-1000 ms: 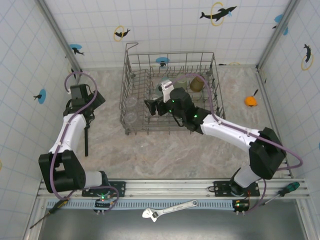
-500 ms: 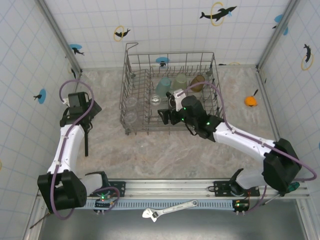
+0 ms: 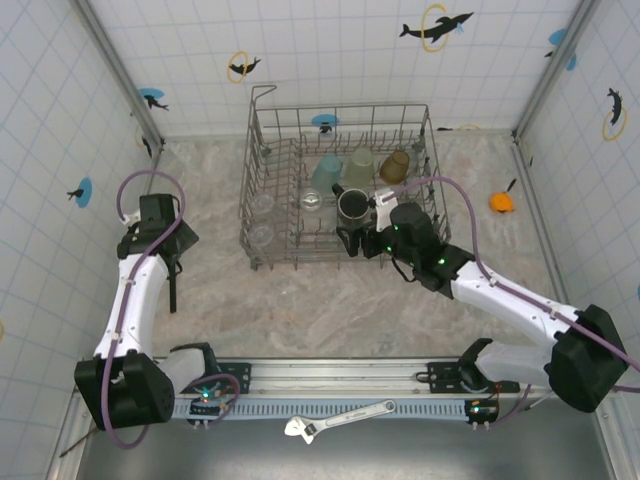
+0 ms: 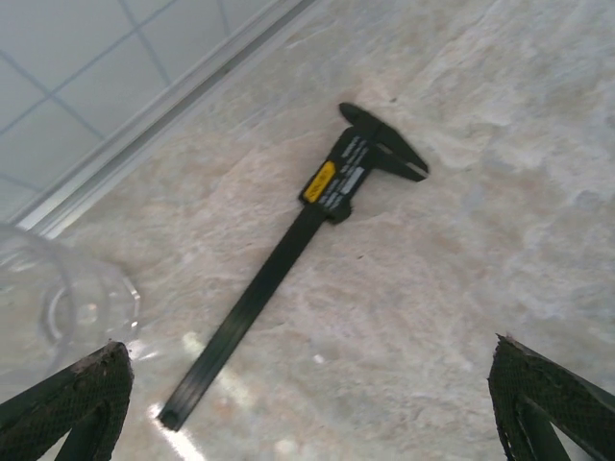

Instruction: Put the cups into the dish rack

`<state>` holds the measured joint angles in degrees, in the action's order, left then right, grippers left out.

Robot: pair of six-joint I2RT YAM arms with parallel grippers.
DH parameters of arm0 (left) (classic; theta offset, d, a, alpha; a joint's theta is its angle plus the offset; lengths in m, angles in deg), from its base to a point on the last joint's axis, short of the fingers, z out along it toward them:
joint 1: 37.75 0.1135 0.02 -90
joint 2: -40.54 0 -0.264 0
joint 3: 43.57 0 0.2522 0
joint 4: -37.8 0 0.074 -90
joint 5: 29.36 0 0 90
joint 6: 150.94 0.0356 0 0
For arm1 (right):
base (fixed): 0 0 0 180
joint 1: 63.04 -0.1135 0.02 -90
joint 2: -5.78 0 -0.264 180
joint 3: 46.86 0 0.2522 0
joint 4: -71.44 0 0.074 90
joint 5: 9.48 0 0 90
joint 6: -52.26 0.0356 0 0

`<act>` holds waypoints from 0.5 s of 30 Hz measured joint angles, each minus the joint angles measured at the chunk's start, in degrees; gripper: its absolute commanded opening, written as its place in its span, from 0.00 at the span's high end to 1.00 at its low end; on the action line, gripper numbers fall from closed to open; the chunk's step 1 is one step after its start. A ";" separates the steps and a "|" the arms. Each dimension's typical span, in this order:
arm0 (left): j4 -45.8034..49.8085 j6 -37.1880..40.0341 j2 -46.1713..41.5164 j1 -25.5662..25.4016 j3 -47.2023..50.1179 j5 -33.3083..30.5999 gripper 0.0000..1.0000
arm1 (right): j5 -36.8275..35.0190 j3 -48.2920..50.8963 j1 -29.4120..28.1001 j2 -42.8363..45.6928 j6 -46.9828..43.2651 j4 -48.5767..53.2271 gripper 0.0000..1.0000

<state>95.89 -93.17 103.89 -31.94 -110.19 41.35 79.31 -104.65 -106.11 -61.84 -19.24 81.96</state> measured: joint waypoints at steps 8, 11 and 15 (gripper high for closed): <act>4.33 -3.32 -0.37 0.00 -0.52 -5.03 0.02 | 1.66 1.77 1.44 1.81 1.18 -0.33 0.00; 5.09 -4.04 -0.35 0.17 -0.42 -6.60 0.02 | 1.95 1.88 1.51 1.95 1.68 -0.33 0.00; 5.38 -4.46 -0.48 0.76 0.76 -8.33 0.03 | 2.16 1.92 1.53 1.97 2.32 -0.31 0.00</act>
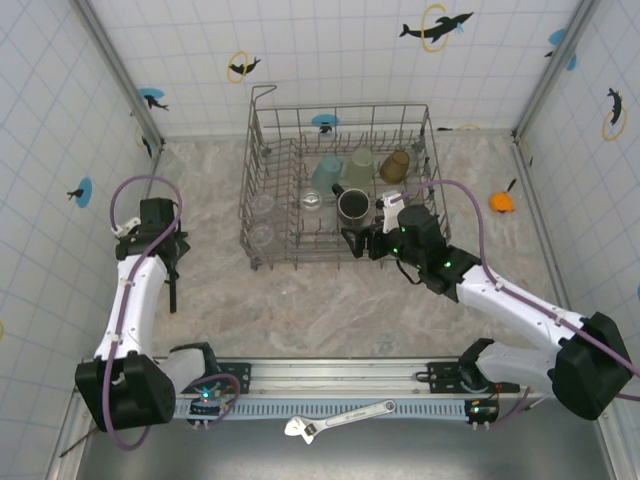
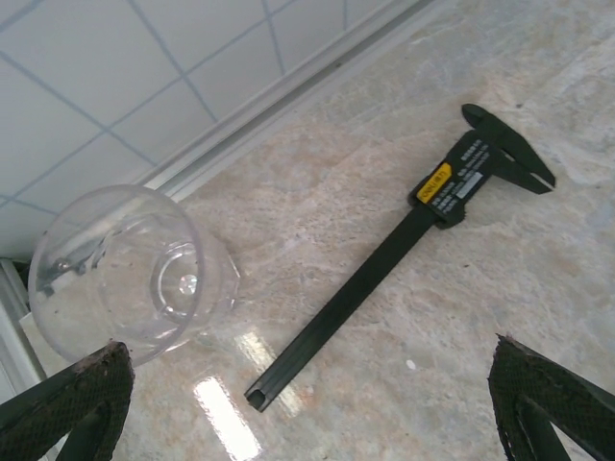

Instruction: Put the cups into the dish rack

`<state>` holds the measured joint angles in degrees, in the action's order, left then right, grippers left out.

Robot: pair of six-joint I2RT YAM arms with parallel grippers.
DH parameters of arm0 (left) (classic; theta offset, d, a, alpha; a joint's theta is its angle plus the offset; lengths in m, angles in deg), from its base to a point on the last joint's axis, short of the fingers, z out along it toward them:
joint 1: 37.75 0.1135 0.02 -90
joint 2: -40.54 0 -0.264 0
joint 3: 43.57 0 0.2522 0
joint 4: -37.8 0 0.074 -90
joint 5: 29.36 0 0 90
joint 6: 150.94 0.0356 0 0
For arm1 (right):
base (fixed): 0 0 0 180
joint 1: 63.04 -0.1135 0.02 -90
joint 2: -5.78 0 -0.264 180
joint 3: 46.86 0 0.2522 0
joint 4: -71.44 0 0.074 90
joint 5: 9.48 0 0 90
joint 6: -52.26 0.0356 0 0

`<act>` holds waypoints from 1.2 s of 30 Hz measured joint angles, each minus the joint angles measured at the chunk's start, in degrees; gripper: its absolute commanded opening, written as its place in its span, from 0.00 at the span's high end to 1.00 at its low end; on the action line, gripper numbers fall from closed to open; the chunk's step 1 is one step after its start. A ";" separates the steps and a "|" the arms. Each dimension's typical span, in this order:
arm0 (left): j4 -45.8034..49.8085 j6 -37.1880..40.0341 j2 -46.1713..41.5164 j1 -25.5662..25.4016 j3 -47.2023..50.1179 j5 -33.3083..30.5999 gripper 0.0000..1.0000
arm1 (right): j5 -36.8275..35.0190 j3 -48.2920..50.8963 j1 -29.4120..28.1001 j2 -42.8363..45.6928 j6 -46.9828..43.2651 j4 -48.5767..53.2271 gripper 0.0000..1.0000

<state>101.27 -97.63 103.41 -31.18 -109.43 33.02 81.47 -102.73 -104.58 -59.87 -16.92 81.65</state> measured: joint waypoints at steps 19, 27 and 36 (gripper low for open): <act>-3.04 2.36 -2.12 3.52 6.71 -2.40 0.03 | 0.85 0.61 -0.04 0.02 2.71 -0.94 0.00; -7.26 6.34 -1.09 11.26 7.63 1.66 0.03 | 0.81 0.61 -0.09 0.04 2.75 -0.90 0.00; -12.46 5.42 0.55 14.32 10.16 8.26 0.09 | 0.72 0.85 -0.09 0.61 2.71 -0.83 0.00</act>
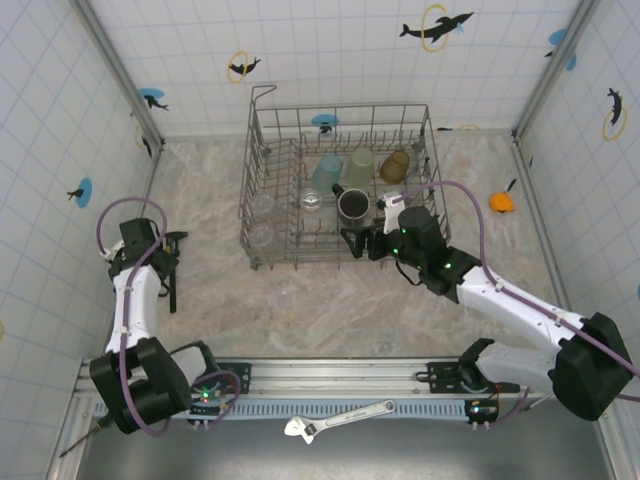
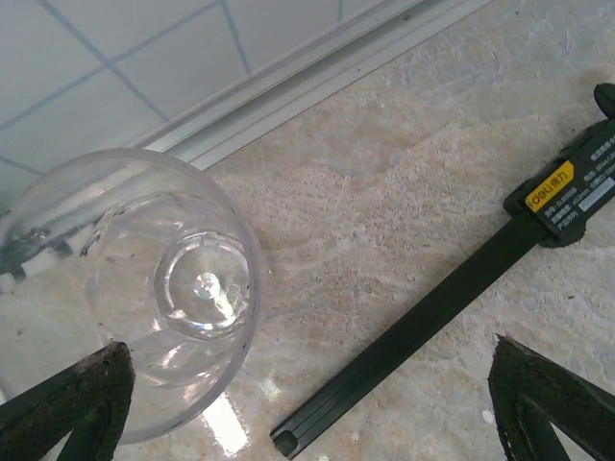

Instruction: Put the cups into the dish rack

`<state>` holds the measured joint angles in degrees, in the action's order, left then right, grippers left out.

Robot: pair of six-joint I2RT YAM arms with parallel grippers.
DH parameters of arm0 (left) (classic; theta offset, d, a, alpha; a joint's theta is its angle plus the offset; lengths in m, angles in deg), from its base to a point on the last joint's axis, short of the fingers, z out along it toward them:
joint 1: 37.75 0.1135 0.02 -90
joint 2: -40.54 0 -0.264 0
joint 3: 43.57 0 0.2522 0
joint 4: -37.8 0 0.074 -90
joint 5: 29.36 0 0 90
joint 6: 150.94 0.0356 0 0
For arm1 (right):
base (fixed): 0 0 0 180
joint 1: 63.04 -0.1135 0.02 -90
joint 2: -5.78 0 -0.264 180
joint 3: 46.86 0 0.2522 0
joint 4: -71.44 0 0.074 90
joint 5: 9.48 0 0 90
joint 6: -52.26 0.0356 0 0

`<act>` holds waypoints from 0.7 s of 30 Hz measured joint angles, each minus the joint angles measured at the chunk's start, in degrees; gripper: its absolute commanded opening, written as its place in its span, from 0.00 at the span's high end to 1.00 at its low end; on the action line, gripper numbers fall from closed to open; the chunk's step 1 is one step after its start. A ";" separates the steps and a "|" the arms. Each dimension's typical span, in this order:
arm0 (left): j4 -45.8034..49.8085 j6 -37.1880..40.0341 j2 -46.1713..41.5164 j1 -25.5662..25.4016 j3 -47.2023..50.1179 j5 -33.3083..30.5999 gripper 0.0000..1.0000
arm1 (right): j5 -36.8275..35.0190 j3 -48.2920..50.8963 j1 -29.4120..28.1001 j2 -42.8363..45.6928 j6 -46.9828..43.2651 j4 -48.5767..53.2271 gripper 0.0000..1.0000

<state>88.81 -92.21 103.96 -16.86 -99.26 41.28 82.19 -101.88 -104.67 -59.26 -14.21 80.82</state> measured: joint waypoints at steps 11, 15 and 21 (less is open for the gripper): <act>-3.78 -0.63 1.38 7.21 0.28 3.41 0.14 | -0.33 0.09 0.00 1.42 -0.17 -0.04 0.00; -5.18 -0.26 3.41 7.89 0.81 4.85 0.20 | -0.31 0.09 0.00 1.22 -0.17 -0.09 0.00; -6.23 -0.11 4.37 8.52 2.08 5.16 0.42 | -0.26 0.09 0.00 0.22 -0.13 -0.04 0.00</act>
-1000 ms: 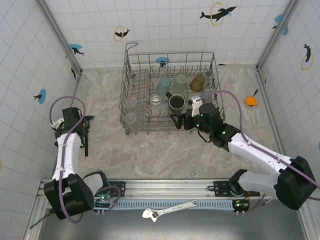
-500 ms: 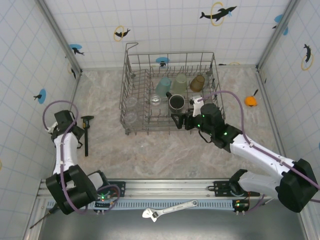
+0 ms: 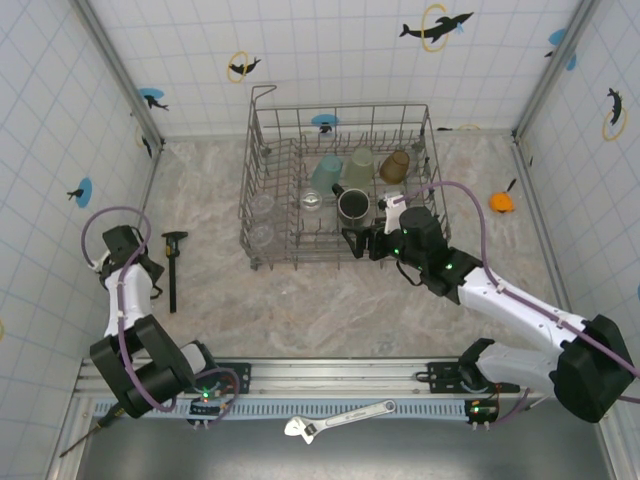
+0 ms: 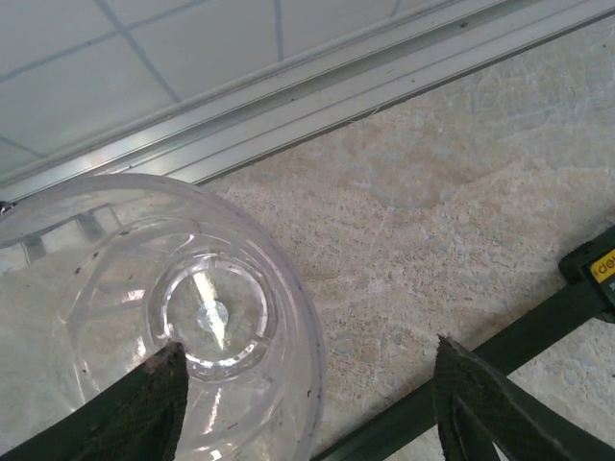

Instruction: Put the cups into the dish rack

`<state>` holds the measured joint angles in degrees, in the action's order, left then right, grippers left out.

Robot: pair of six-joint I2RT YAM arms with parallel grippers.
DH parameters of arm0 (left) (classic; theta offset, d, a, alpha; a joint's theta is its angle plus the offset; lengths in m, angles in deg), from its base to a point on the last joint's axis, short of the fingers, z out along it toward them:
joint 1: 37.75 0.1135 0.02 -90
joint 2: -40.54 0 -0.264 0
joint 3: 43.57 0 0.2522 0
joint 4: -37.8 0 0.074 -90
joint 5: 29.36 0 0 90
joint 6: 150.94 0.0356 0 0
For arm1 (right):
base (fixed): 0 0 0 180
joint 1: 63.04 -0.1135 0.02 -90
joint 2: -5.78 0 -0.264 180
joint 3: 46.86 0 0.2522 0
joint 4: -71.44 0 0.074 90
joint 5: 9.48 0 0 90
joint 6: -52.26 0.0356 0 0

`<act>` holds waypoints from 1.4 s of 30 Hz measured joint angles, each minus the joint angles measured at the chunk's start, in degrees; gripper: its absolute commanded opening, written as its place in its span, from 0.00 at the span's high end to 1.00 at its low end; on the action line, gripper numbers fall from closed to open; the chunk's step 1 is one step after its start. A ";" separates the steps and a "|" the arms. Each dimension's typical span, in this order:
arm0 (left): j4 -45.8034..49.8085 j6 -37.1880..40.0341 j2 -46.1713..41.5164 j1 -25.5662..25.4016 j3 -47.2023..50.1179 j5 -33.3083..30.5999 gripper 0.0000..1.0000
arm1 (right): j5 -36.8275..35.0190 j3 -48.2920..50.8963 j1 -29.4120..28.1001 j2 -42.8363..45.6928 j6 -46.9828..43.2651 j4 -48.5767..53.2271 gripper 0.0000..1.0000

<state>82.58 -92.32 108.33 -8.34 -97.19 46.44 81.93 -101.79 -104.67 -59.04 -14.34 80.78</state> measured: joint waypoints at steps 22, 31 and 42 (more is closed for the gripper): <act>-2.03 0.00 -1.18 0.66 0.76 2.01 1.00 | 0.11 -0.02 -1.05 -1.60 2.34 -1.22 0.00; -2.45 -0.81 -3.76 0.66 0.83 13.33 1.00 | -0.13 -0.28 -2.27 -1.86 3.17 -1.36 0.00; -1.46 -0.57 -6.84 0.66 -0.42 21.90 1.00 | -0.11 -7.39 -2.93 -4.76 2.86 4.07 0.00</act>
<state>81.12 -92.88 101.49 -7.68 -97.60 68.34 81.82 -109.18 -107.60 -63.80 -11.48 84.84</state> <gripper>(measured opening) 0.074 0.998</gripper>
